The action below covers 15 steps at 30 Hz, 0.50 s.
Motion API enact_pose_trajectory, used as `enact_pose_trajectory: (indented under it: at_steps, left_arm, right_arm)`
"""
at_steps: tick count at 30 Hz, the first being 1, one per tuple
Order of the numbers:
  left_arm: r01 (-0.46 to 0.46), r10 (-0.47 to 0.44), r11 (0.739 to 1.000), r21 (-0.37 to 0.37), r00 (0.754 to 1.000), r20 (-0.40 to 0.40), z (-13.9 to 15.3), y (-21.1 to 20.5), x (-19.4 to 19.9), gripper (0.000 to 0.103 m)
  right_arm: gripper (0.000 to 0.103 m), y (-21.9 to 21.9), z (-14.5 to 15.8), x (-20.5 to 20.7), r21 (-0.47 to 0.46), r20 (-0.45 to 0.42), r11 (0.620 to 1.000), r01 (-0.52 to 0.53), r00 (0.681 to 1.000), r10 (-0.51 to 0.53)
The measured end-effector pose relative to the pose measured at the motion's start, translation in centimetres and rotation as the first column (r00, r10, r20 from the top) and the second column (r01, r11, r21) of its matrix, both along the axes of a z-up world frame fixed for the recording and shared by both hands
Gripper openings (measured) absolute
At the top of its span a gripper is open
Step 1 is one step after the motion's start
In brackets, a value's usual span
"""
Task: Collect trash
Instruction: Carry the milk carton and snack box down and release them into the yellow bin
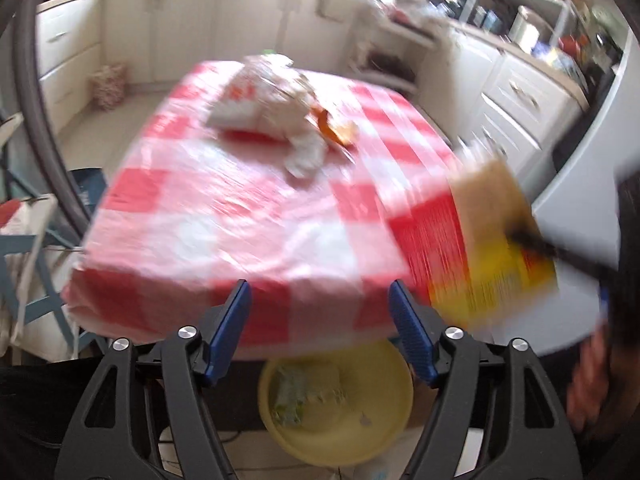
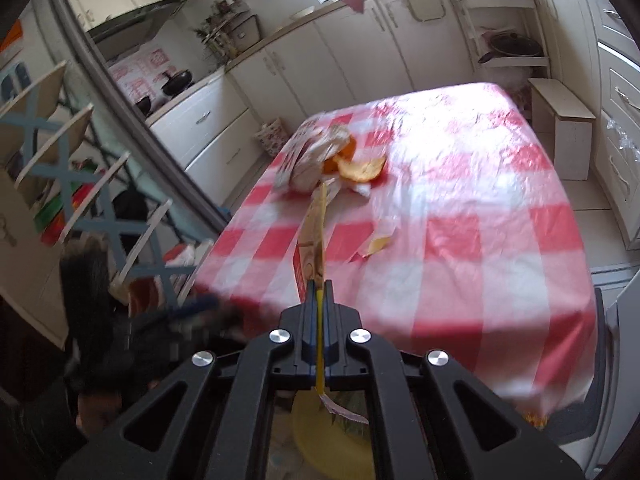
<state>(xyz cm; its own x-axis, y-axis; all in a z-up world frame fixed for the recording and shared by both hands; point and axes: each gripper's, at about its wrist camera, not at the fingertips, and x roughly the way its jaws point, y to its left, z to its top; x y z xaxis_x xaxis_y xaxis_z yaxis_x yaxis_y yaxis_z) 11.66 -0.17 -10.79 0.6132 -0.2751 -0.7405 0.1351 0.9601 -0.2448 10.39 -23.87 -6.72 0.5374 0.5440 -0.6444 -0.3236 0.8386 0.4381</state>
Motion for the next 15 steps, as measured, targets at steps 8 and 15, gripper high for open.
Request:
enact_pose_trajectory:
  at_steps: [8,15]
  left_arm:
    - [-0.122,0.123,0.992,-0.043,0.992,0.027,0.8,3.4,0.1,0.074]
    - [-0.125,0.128,0.991,-0.049,0.990,0.054,1.4,3.6,-0.3,0.077]
  right_arm:
    - [0.003,6.4,-5.2,-4.5,-0.224,-0.184,0.929,-0.294,0.949,0.256]
    - [0.053,7.3,-8.4,-2.6,-0.319,-0.273,0.893,-0.318,0.933,0.234]
